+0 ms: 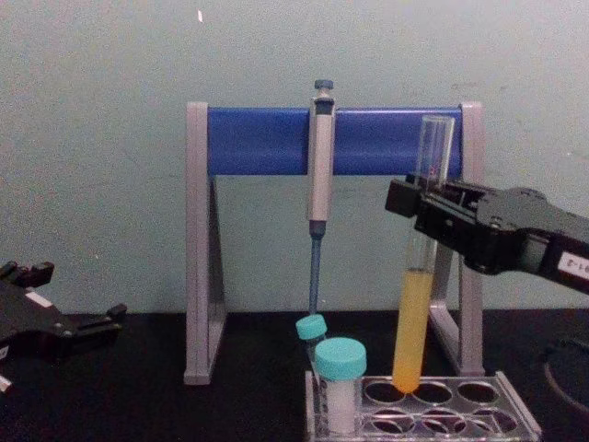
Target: Pick up the test tube from the test tube rack, shake it, then place it back into the test tube rack.
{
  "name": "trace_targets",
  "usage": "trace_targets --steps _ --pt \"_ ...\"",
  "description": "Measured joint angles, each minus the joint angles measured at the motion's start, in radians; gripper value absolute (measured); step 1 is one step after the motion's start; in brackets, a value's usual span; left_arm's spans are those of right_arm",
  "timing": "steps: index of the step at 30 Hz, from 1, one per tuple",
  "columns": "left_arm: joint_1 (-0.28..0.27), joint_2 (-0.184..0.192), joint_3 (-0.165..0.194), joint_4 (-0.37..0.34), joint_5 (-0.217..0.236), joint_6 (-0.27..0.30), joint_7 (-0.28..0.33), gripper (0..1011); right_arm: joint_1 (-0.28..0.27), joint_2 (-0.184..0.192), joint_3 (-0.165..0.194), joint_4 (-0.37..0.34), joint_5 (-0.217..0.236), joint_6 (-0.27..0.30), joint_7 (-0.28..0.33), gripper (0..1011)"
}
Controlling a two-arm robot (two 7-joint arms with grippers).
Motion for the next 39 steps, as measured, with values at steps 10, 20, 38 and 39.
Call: trace_targets --steps 10,20,38,39 --pt "0.000 0.000 0.000 0.000 0.000 0.000 0.000 1001 0.001 0.015 -0.027 0.018 0.021 -0.006 0.005 233" --pt "0.000 0.000 0.000 0.000 0.000 0.000 0.000 1001 0.020 0.004 -0.046 0.052 0.020 -0.008 -0.005 233" --pt "0.000 0.000 0.000 0.000 0.000 0.000 0.000 1001 0.039 -0.017 -0.067 0.107 0.002 -0.006 -0.022 233" --pt "0.000 0.000 0.000 0.000 0.000 0.000 0.000 1001 0.039 -0.018 -0.067 0.109 0.000 -0.006 -0.023 233"
